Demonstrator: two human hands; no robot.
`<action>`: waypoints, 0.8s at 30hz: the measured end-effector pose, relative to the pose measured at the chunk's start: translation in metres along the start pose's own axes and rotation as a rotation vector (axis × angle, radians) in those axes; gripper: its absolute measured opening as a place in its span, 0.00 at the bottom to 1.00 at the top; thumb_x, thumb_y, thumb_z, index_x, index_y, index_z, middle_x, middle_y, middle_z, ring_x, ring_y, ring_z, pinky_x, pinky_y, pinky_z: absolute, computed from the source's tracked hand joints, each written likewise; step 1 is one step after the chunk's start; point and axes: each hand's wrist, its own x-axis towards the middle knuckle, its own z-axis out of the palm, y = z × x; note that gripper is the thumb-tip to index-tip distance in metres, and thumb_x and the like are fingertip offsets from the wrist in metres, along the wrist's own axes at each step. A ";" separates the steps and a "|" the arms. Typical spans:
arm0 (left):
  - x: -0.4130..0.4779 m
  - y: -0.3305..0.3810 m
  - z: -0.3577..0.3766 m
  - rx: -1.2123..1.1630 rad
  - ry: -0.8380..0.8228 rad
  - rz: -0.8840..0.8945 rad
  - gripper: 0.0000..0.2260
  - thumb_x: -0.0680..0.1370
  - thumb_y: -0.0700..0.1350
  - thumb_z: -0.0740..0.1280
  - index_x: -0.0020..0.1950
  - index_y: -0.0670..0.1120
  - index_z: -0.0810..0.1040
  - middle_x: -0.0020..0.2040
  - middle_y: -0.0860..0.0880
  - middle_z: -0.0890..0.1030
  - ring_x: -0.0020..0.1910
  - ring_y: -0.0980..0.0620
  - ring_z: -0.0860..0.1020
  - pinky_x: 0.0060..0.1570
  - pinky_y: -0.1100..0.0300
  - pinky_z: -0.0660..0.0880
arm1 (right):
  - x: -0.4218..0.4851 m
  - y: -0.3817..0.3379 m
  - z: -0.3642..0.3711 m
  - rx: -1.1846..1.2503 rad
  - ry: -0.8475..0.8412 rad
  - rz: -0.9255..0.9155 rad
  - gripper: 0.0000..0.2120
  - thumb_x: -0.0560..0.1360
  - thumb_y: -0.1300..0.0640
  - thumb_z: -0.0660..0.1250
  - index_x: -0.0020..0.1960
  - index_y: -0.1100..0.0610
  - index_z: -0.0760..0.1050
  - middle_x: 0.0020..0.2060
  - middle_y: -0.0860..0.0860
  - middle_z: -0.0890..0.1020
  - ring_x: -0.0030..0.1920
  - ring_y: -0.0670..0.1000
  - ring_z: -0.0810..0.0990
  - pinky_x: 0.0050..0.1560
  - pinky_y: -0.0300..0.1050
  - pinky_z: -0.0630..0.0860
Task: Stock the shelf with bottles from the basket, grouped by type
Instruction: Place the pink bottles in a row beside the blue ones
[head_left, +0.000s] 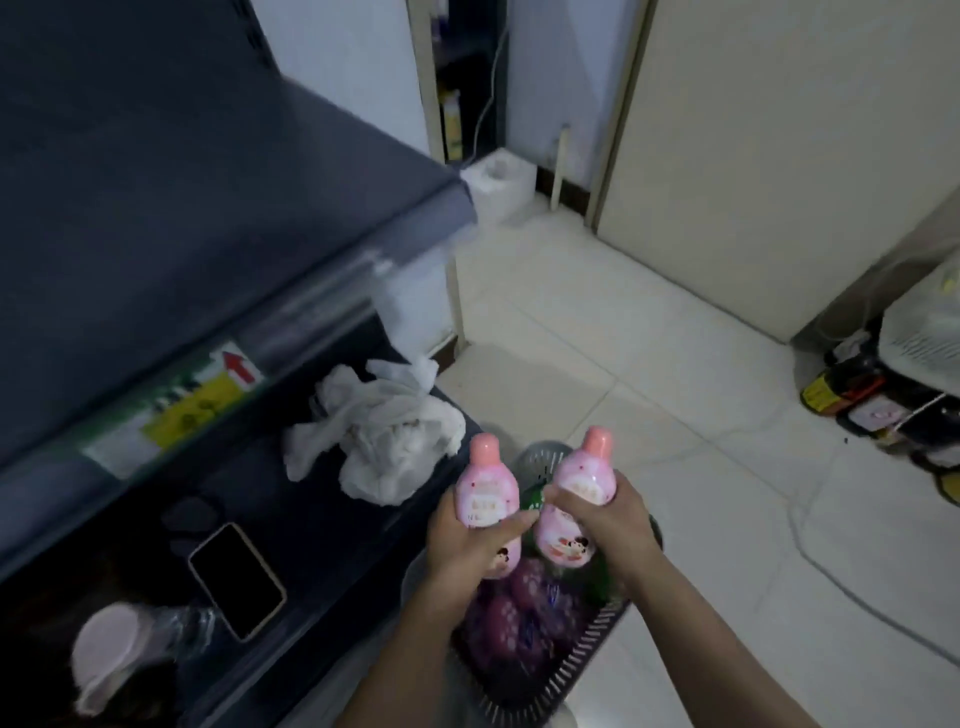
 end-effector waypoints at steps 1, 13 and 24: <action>-0.011 0.021 -0.001 0.009 0.016 0.056 0.32 0.55 0.49 0.81 0.56 0.47 0.76 0.51 0.46 0.82 0.50 0.49 0.81 0.53 0.50 0.78 | -0.010 -0.025 -0.002 -0.015 -0.015 -0.057 0.17 0.64 0.60 0.77 0.50 0.58 0.76 0.42 0.56 0.83 0.40 0.53 0.83 0.38 0.44 0.80; -0.149 0.202 -0.078 -0.117 0.103 0.551 0.25 0.55 0.47 0.81 0.47 0.53 0.75 0.40 0.49 0.81 0.37 0.54 0.79 0.34 0.57 0.79 | -0.135 -0.247 0.033 -0.118 -0.318 -0.668 0.17 0.64 0.61 0.77 0.47 0.53 0.73 0.39 0.49 0.79 0.38 0.47 0.79 0.38 0.40 0.78; -0.233 0.224 -0.240 -0.148 0.424 0.720 0.22 0.64 0.39 0.79 0.50 0.52 0.73 0.43 0.52 0.80 0.39 0.59 0.78 0.35 0.67 0.76 | -0.244 -0.279 0.180 -0.169 -0.540 -0.860 0.20 0.63 0.55 0.78 0.49 0.54 0.74 0.41 0.51 0.80 0.41 0.49 0.80 0.42 0.44 0.78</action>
